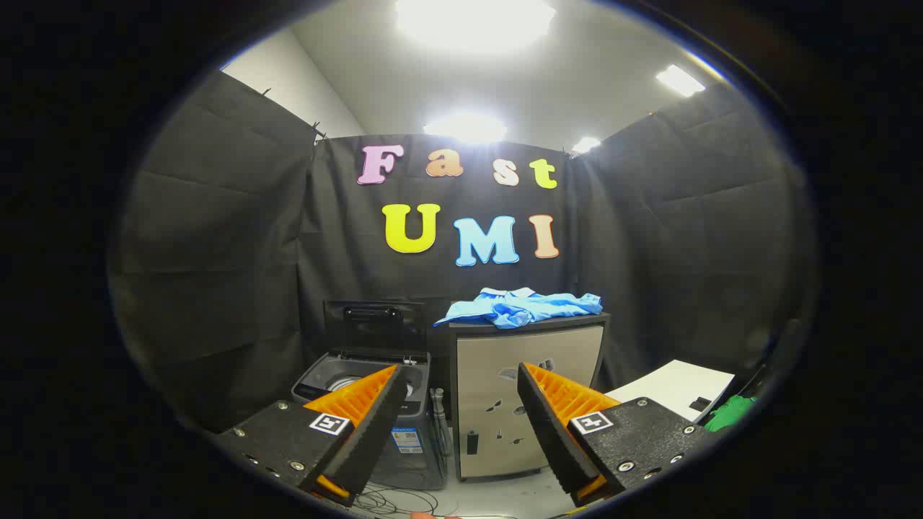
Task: Put the clothes into the washing machine and then close the washing machine lid.
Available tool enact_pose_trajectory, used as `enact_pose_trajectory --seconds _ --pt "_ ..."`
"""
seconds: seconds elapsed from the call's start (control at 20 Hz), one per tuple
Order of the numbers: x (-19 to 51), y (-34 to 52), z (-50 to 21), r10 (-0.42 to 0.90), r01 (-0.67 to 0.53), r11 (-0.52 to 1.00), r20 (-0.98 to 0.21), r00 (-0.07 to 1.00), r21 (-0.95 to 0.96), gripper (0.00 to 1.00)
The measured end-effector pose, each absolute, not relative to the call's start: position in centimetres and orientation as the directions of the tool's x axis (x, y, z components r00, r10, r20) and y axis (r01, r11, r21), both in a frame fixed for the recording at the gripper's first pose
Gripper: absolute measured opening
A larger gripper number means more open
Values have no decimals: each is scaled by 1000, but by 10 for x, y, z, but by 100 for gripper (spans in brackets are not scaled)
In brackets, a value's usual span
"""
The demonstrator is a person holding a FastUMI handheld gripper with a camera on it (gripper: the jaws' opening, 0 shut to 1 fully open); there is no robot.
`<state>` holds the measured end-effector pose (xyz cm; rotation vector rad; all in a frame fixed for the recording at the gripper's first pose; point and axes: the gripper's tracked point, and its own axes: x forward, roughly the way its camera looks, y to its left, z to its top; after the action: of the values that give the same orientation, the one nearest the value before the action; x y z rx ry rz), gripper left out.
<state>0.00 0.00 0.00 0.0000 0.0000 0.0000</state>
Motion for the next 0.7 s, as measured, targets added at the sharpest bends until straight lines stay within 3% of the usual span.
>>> enact_pose_trajectory --seconds 0.7 --pt "1 5 -8 4 -4 1000 -20 1000 6 95"
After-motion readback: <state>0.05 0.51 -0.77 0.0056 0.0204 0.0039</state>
